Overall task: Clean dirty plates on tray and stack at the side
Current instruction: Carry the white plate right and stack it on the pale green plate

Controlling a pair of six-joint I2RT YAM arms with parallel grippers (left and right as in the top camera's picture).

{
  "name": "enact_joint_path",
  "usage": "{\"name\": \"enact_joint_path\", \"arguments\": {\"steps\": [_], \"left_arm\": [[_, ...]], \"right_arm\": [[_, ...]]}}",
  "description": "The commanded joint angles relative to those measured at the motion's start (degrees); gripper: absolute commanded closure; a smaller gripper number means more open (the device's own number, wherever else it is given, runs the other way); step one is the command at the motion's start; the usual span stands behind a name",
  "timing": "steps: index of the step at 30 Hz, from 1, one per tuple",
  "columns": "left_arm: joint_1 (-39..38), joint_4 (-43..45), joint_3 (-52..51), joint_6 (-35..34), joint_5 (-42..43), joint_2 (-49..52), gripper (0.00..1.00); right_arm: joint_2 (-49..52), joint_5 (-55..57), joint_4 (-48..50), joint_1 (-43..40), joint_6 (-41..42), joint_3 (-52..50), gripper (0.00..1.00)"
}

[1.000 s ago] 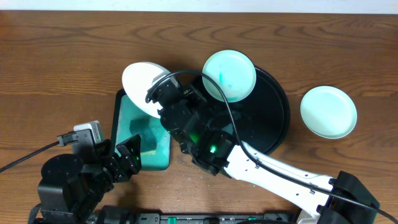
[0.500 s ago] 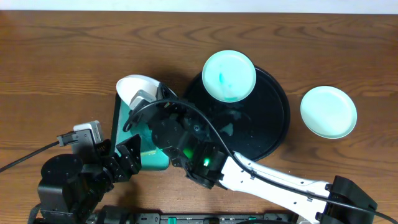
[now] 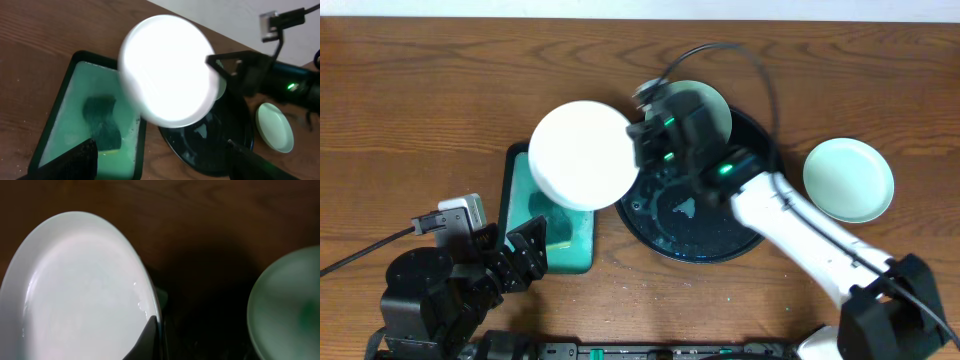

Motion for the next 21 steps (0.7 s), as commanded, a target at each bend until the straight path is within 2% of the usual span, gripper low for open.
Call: {"name": "enact_joint_path", "arguments": {"steps": [1,5,8,13,16,21], "left_arm": [[0.2,0.4,1.1,0.5,0.5,0.0,0.19],[0.2,0.9,1.1,0.5,0.5,0.0,0.19],[0.2,1.2,1.1,0.5,0.5,0.0,0.19],[0.2,1.3,1.1,0.5,0.5,0.0,0.19],[0.2,1.5,1.1,0.5,0.5,0.0,0.19],[0.2,1.9,1.1,0.5,0.5,0.0,0.19]], "right_arm": [[-2.5,-19.1,-5.0,-11.8,12.8,0.3,0.99],[-2.6,-13.1,-17.3,-27.0,18.9,0.3,0.99],[-2.6,-0.9,-26.5,-39.3,19.1,0.3,0.99],[-2.1,16.0,-34.6,-52.8,18.9,0.3,0.99],[-1.1,18.4,-37.5,-57.9,17.0,0.3,0.99],[0.1,21.3,-39.0,-61.5,16.3,-0.3,0.99]]}}
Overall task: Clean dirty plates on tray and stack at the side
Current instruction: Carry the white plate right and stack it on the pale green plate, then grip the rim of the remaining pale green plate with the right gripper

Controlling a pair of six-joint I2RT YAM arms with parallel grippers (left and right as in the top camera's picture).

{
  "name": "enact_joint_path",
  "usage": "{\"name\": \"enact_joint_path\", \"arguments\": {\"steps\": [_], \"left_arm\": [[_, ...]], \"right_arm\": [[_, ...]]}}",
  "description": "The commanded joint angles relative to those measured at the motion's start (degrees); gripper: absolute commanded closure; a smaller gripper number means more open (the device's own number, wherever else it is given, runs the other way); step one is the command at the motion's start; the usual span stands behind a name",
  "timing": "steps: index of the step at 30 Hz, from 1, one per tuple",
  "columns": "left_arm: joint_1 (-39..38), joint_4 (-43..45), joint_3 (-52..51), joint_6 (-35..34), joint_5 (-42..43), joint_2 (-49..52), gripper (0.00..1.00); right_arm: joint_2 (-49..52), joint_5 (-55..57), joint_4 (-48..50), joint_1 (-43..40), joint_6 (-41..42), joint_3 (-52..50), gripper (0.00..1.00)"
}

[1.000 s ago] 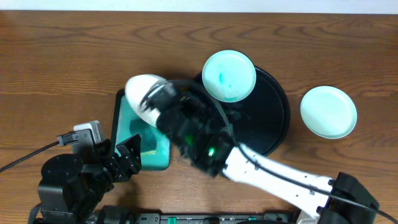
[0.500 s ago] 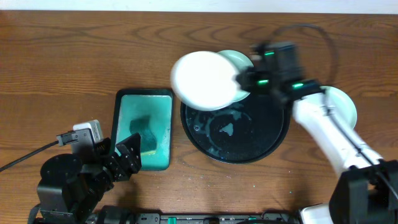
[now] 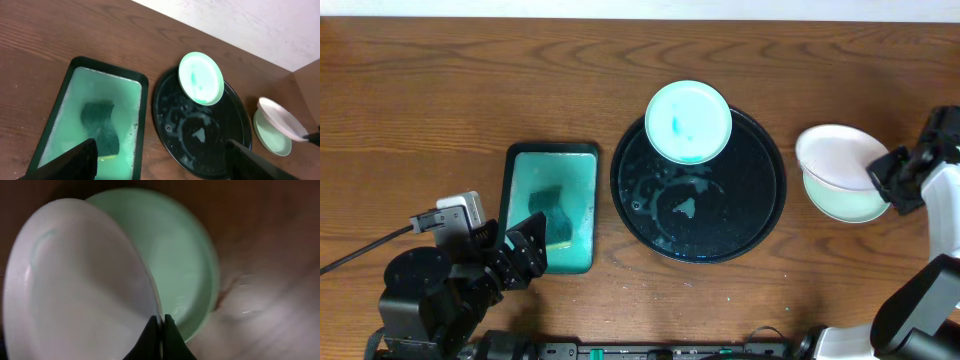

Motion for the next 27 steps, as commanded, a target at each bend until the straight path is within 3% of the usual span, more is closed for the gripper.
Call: {"name": "enact_joint_path", "arguments": {"steps": [1,2,3,4,6,10,12,15,22,25,27], "left_arm": [[0.2,0.4,1.1,0.5,0.5,0.0,0.19],[0.2,0.4,1.1,0.5,0.5,0.0,0.19],[0.2,0.4,1.1,0.5,0.5,0.0,0.19],[0.2,0.4,1.1,0.5,0.5,0.0,0.19],[0.2,0.4,1.1,0.5,0.5,0.0,0.19],[0.2,1.6,1.1,0.5,0.5,0.0,0.19],[0.2,2.2,1.1,0.5,0.5,0.0,0.19],[0.2,2.3,1.1,0.5,0.5,0.0,0.19],[0.2,2.3,1.1,0.5,0.8,0.0,0.19],[0.2,2.1,1.1,0.6,0.9,0.0,0.19],[0.2,2.4,1.1,0.6,0.9,0.1,0.19]], "right_arm": [[0.9,5.6,0.0,-1.4,-0.9,-0.3,0.95],[0.9,6.2,0.1,-1.6,-0.9,-0.3,0.85],[0.9,6.1,0.7,-1.7,-1.0,-0.3,0.66],[0.9,4.3,1.6,-1.7,-2.5,-0.3,0.61],[0.9,-6.7,4.6,-1.0,-10.7,-0.3,0.55],[0.9,-28.6,9.3,3.5,-21.4,-0.3,0.57],[0.9,-32.9,11.0,7.5,-25.0,-0.3,0.57],[1.0,-29.0,13.6,15.0,-28.3,-0.4,0.58],[7.3,-1.2,24.4,33.7,-30.1,-0.4,0.51],[14.3,5.8,31.4,38.0,-30.1,-0.4,0.52],[17.7,4.8,34.4,38.5,-30.0,-0.4,0.5]]}}
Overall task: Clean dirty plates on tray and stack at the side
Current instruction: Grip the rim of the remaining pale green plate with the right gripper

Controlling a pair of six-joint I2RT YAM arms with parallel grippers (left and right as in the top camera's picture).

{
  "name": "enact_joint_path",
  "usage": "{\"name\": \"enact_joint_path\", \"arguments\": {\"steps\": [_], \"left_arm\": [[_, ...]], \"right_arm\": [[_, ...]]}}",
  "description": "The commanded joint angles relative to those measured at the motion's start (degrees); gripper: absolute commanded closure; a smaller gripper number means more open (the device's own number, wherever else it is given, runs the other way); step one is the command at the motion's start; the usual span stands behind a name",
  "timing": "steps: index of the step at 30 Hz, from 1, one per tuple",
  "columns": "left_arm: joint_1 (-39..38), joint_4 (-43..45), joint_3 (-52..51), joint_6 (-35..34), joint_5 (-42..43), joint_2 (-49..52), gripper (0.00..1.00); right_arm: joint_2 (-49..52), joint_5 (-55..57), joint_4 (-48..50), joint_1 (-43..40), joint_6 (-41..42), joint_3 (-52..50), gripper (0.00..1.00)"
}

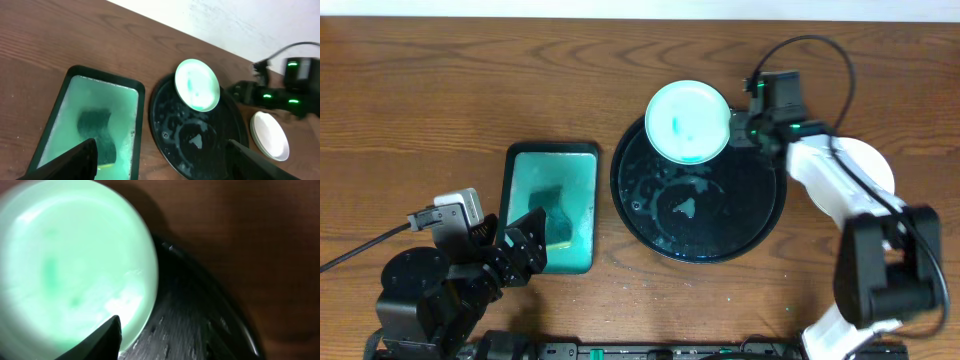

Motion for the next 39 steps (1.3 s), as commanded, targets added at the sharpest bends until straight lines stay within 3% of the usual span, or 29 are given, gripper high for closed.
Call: {"name": "enact_joint_path", "arguments": {"steps": [1,5,6,7,11,22,23,26,28,30,34,37,38,39], "left_arm": [[0.2,0.2,1.1,0.6,0.9,0.1,0.19],[0.2,-0.2,1.1,0.6,0.9,0.7,0.19],[0.2,-0.3,1.1,0.6,0.9,1.0,0.19],[0.2,-0.4,1.1,0.6,0.9,1.4,0.19],[0.2,-0.7,1.1,0.5,0.9,3.1,0.19],[0.2,-1.4,1.1,0.5,0.9,8.3,0.19],[0.2,-1.4,1.1,0.5,0.9,8.6,0.19],[0.2,-1.4,1.1,0.5,0.9,9.3,0.19],[0.2,-1.5,1.1,0.5,1.0,9.7,0.19],[0.2,-1.8,1.1,0.5,1.2,9.8,0.19],[0.2,-2.7,1.1,0.5,1.4,9.9,0.19],[0.2,-2.7,1.1,0.6,1.4,9.9,0.19],[0.2,-2.7,1.1,0.6,1.4,9.9,0.19],[0.2,-2.7,1.1,0.6,1.4,9.9,0.19]], "right_arm": [[6.6,5.3,3.7,1.0,-1.2,-0.3,0.5],[9.5,-2.7,5.0,0.9,0.6,-0.3,0.6],[9.8,-3.5,4.7,0.9,2.1,-0.3,0.84],[9.8,-3.5,4.0,0.9,3.4,-0.3,0.99],[7.8,-4.9,-0.5,0.9,6.9,-0.3,0.99],[-5.3,-5.6,-26.2,2.9,7.0,-0.3,0.99],[-5.6,-4.4,-27.3,3.2,7.0,-0.3,0.96],[-5.3,-2.9,-26.7,3.1,5.7,-0.3,0.61],[-4.7,-3.3,-24.9,3.1,1.8,-0.3,0.49],[-3.6,-3.3,-23.3,3.1,-2.2,-0.3,0.41],[-0.1,-3.0,-18.2,3.1,-10.5,-0.3,0.37],[3.0,-3.1,-15.2,2.6,-12.0,-0.3,0.41],[3.6,-3.4,-15.3,2.5,-11.8,-0.3,0.52],[4.1,-4.5,-15.6,2.4,-11.2,-0.3,0.7]]}}
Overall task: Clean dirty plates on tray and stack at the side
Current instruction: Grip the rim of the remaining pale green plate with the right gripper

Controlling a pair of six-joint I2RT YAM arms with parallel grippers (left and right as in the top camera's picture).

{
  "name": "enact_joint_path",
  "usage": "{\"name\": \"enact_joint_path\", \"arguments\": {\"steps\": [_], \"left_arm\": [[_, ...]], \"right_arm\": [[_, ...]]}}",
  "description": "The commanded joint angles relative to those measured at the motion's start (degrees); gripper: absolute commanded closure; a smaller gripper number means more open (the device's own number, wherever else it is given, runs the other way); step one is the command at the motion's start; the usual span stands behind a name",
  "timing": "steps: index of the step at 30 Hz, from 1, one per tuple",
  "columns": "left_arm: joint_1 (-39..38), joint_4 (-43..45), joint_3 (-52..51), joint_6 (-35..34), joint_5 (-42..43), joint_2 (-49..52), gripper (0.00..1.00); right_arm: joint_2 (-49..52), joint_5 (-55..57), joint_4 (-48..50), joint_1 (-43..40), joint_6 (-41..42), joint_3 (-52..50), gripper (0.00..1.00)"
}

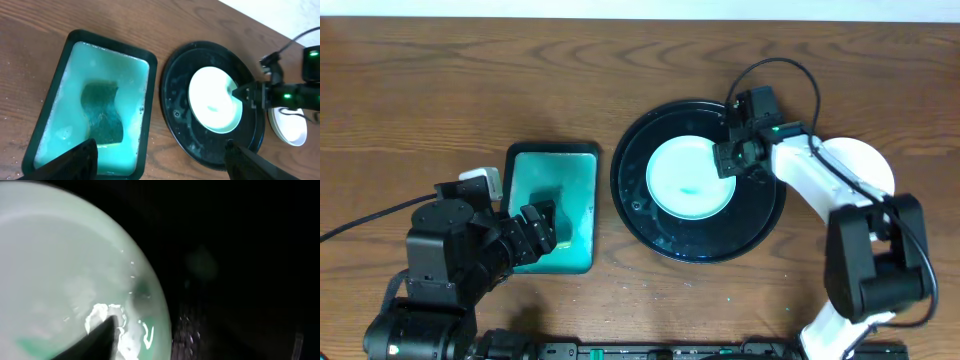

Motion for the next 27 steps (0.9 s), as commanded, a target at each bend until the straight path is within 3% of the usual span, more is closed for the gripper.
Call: {"name": "enact_joint_path", "arguments": {"steps": [1,2,7,11,13,19,27], "left_arm": [[0.2,-0.1,1.1,0.6,0.3,0.0,0.19],[0.2,-0.1,1.1,0.6,0.3,0.0,0.19],[0.2,-0.1,1.1,0.6,0.3,0.1,0.19],[0.2,-0.1,1.1,0.6,0.3,0.0,0.19],[0.2,-0.1,1.1,0.6,0.3,0.1,0.19],[0.2,-0.1,1.1,0.6,0.3,0.0,0.19],[0.2,-0.1,1.1,0.6,0.3,0.1,0.19]], "right_arm": [[2.0,-2.9,-1.1,-0.6,-1.4,-0.3,0.88],[2.0,-4.9,-1.9,-0.6,-0.4,-0.3,0.99],[1.0,-13.8,-6.7,-0.5,11.5,-0.3,0.99],[0.8,-13.5,-12.6,-0.4,26.8,-0.3,0.99],[0.8,-12.6,-13.6,-0.4,30.1,-0.3,0.99],[0.8,-11.6,-12.8,-0.4,30.6,-0.3,0.97],[0.8,-10.7,-7.7,-0.1,14.6,-0.3,0.61]]}}
